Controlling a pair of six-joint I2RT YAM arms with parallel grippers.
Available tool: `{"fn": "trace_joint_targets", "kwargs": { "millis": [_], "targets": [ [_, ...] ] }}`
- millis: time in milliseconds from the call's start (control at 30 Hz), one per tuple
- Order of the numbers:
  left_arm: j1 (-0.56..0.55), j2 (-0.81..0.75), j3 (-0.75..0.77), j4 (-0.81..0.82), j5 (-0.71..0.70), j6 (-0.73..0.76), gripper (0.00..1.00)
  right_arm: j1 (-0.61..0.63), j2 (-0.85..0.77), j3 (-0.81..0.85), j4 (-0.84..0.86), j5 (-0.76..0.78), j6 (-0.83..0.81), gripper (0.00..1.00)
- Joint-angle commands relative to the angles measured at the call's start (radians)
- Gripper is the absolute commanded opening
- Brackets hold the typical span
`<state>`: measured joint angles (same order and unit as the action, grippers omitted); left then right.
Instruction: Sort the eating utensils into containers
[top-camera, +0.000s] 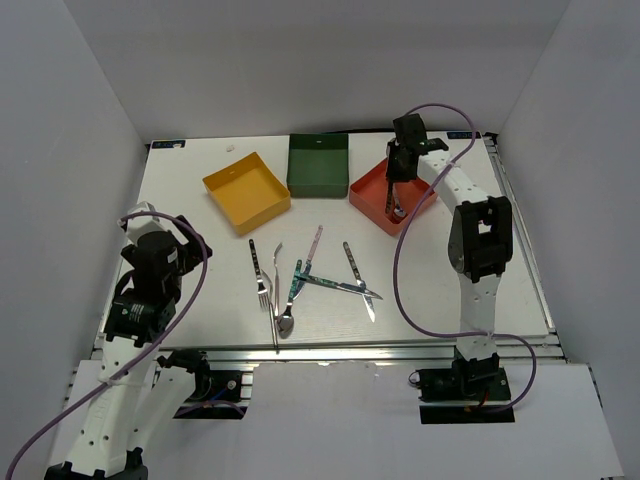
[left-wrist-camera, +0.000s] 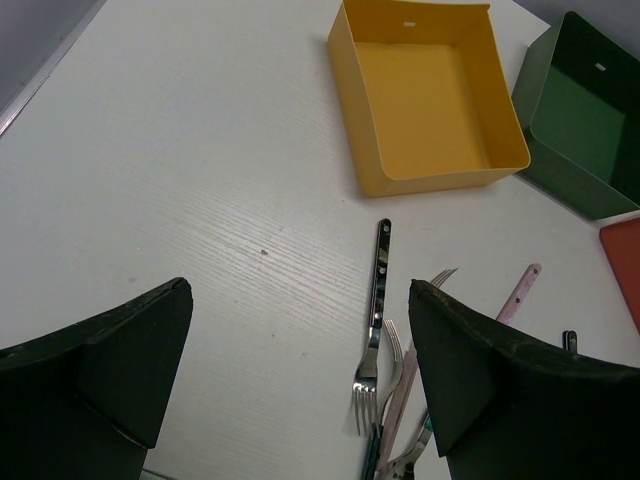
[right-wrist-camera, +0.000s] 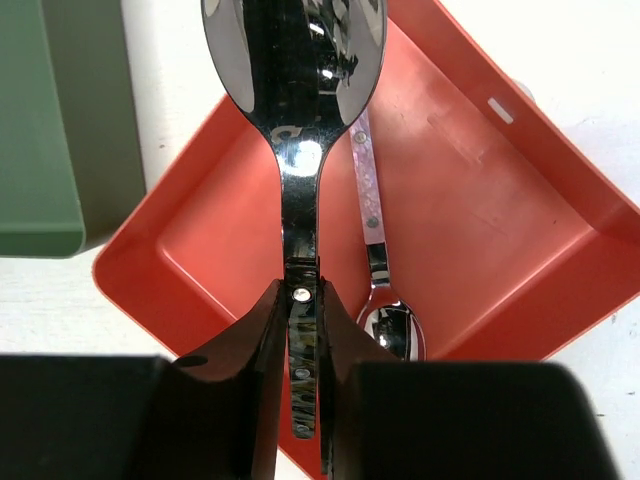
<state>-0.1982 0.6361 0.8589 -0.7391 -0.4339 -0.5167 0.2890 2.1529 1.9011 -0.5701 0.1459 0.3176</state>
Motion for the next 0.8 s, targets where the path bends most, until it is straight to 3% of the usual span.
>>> {"fn": "trace_joint_targets", "kwargs": {
  "millis": [0,33,167,233,300,367,500,633,767],
  "targets": [
    [0.003,0.002,-0.003,0.01,0.009,0.004,0.98,-0.004,-0.057,-0.008,0.01,0.024,0.015,0.0],
    [0.003,-0.001,-0.004,0.012,0.011,0.004,0.98,-0.005,-0.053,-0.008,0.006,0.033,0.017,0.0],
    [0.003,-0.012,-0.004,0.014,0.012,0.004,0.98,-0.004,-0.045,0.003,-0.023,0.058,0.018,0.38],
    [0.005,-0.015,-0.004,0.015,0.012,0.006,0.98,-0.005,-0.054,0.013,-0.033,0.06,0.017,0.45],
    [0.005,-0.016,-0.006,0.015,0.014,0.006,0.98,-0.004,-0.073,0.024,-0.042,0.061,0.014,0.65],
    [0.003,-0.018,-0.006,0.015,0.012,0.006,0.98,-0.001,-0.102,0.044,-0.056,0.049,-0.003,0.71],
    [0.005,-0.016,-0.003,0.012,0.006,0.003,0.98,0.051,-0.189,0.007,-0.034,-0.051,-0.096,0.71],
    [0.003,-0.006,-0.003,0.006,-0.006,-0.002,0.98,0.165,-0.295,-0.15,-0.022,-0.024,-0.161,0.72],
    [0.003,0.005,0.0,0.006,-0.008,-0.002,0.98,0.271,-0.465,-0.482,0.14,-0.037,-0.144,0.75]
  ]
}}
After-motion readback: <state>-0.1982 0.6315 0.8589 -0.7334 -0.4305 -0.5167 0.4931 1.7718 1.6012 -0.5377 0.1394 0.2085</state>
